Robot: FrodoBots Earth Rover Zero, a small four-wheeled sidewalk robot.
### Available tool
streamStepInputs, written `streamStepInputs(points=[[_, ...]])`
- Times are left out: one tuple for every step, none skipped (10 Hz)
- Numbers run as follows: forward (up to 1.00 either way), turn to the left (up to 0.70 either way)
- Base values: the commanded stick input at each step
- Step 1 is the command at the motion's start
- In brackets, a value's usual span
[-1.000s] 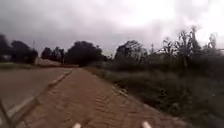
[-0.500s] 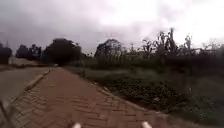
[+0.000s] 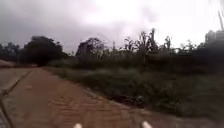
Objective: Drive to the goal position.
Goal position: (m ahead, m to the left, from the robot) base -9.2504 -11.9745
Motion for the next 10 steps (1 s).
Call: streamStepInputs(points=[[0.0,-0.5],[0.0,-0.5],[0.0,-0.38],[0.0,-0.46],[0.0,-0.5],[0.0,-0.5],[0.0,-0.5],[0.0,-0.5],[0.0,-0.5],[0.0,-0.5]])
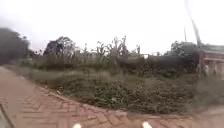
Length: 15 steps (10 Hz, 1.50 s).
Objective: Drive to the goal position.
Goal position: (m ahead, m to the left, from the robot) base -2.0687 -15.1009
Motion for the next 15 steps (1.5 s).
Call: streamStepInputs(points=[[0.0,-0.5],[0.0,-0.5],[0.0,-0.5],[0.0,-0.5],[0.0,-0.5],[0.0,-0.5],[0.0,-0.5],[0.0,-0.5],[0.0,-0.5],[0.0,-0.5],[0.0,-0.5],[0.0,-0.5],[0.0,-0.5],[0.0,-0.5],[0.0,-0.5]])
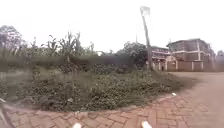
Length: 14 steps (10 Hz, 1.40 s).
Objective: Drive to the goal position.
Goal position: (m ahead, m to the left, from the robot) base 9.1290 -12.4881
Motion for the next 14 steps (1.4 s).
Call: streamStepInputs(points=[[0.0,-0.5],[0.0,-0.5],[0.0,-0.5],[0.0,-0.31],[0.0,0.12],[0.0,0.13],[0.0,0.13],[0.0,0.15],[0.0,0.11],[0.0,-0.23],[0.0,-0.48],[0.0,-0.5],[0.0,-0.5],[0.0,0.01]])
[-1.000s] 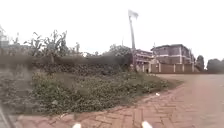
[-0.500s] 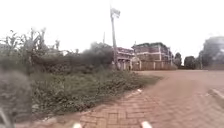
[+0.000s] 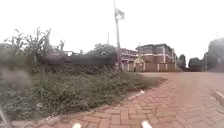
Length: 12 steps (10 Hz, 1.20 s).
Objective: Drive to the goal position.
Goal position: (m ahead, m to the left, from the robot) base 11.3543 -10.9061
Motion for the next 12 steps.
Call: streamStepInputs(points=[[0.0,0.13],[0.0,0.09],[0.0,0.1],[0.0,0.12],[0.0,0.15],[0.0,0.01],[0.0,-0.49],[0.0,-0.5],[0.0,-0.49],[0.0,-0.47],[0.0,-0.47],[0.0,-0.47]])
